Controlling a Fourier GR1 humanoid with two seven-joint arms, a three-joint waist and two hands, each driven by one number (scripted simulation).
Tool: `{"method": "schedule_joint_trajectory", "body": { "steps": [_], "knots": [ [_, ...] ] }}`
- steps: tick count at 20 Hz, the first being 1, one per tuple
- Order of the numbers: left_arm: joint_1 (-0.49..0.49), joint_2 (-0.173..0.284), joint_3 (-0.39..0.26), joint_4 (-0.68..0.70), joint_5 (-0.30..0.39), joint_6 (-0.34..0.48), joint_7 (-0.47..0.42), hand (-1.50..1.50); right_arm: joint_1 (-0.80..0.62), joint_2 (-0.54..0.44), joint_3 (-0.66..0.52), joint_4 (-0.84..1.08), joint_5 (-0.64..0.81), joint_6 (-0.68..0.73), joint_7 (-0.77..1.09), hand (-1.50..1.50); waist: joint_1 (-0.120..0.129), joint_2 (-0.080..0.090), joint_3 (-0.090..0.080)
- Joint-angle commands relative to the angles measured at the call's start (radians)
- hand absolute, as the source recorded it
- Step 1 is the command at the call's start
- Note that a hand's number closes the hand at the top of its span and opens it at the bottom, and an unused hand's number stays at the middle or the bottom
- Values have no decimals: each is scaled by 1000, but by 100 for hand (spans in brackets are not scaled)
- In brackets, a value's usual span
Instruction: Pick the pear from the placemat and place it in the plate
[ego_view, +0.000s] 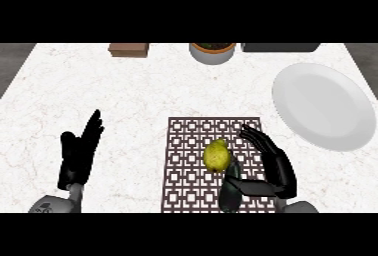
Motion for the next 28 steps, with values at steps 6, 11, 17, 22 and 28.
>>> {"method": "schedule_joint_trajectory", "body": {
  "steps": [6, 11, 17, 22, 28],
  "knots": [
    [2, -5, 12, -17, -13, 0, 25, 0, -90, -207, 74, -72, 253, -74, 268, -150, -3, -3, -3],
    [-9, -37, 9, -8, -34, 24, 32, 0, -165, -310, 116, -163, 277, 81, 477, -150, -3, -3, -3],
    [34, 13, 37, -61, -20, -41, 49, 0, -268, -312, 137, -131, 256, 274, 628, -150, 6, -1, -2],
    [91, -8, 48, -95, -49, -53, 20, 0, -289, -201, 143, -61, 325, 300, 684, -150, 7, 0, -2],
    [44, -86, 92, -26, -76, -92, 14, 0, -266, -137, 69, 10, 440, 360, 607, -150, 2, 0, -2]
  ]
}}
